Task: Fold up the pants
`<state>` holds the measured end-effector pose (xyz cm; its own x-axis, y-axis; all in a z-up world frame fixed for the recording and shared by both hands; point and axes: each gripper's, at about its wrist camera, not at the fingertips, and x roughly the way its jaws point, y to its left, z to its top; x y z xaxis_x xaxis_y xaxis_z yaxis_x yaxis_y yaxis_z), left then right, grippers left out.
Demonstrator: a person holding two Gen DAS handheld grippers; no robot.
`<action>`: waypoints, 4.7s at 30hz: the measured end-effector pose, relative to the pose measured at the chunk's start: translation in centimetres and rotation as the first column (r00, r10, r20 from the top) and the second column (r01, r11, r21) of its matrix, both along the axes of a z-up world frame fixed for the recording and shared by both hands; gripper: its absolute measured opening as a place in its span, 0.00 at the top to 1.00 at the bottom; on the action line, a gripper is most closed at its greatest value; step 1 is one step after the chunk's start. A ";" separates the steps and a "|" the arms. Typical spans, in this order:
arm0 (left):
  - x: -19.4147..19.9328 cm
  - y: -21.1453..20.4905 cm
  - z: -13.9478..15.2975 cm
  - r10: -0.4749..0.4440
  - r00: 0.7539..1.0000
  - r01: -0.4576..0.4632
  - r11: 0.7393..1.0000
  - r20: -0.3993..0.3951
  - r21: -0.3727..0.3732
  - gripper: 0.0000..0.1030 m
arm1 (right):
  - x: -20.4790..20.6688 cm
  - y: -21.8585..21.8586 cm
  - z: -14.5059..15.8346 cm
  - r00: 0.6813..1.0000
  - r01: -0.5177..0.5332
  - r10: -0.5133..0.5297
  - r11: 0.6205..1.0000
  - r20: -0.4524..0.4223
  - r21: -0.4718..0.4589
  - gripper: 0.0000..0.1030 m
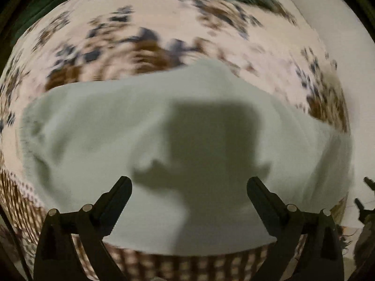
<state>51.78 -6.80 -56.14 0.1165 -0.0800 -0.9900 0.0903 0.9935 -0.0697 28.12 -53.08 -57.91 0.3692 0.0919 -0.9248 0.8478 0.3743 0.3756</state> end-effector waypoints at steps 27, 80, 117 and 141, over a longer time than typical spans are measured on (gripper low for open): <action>0.3 -11.7 -6.5 -0.075 0.991 0.085 0.992 -0.113 0.089 0.02 | -5.7 -9.6 -10.7 0.990 0.128 -0.136 0.972 0.027 0.199 0.34; -0.2 18.7 5.7 0.281 0.959 -0.266 0.927 0.020 -0.262 0.00 | 8.8 46.6 1.6 0.208 -0.961 0.978 0.202 -0.009 -0.188 0.27; 5.7 10.6 -3.2 0.041 0.986 -0.092 0.942 -0.162 -0.321 0.47 | 8.6 20.6 -4.2 0.827 -0.556 0.559 0.798 0.059 0.233 0.26; -0.3 10.5 -5.5 0.061 0.945 -0.183 0.913 -0.320 -0.364 0.63 | 11.7 21.9 -7.6 0.710 -0.673 0.704 0.677 0.005 0.298 0.34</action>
<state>51.50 3.67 -61.60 -0.1427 -0.4647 -0.8739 -0.1150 0.8848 -0.4516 39.79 -31.22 -65.52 0.0097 0.5210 -0.8535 0.4277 0.7694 0.4745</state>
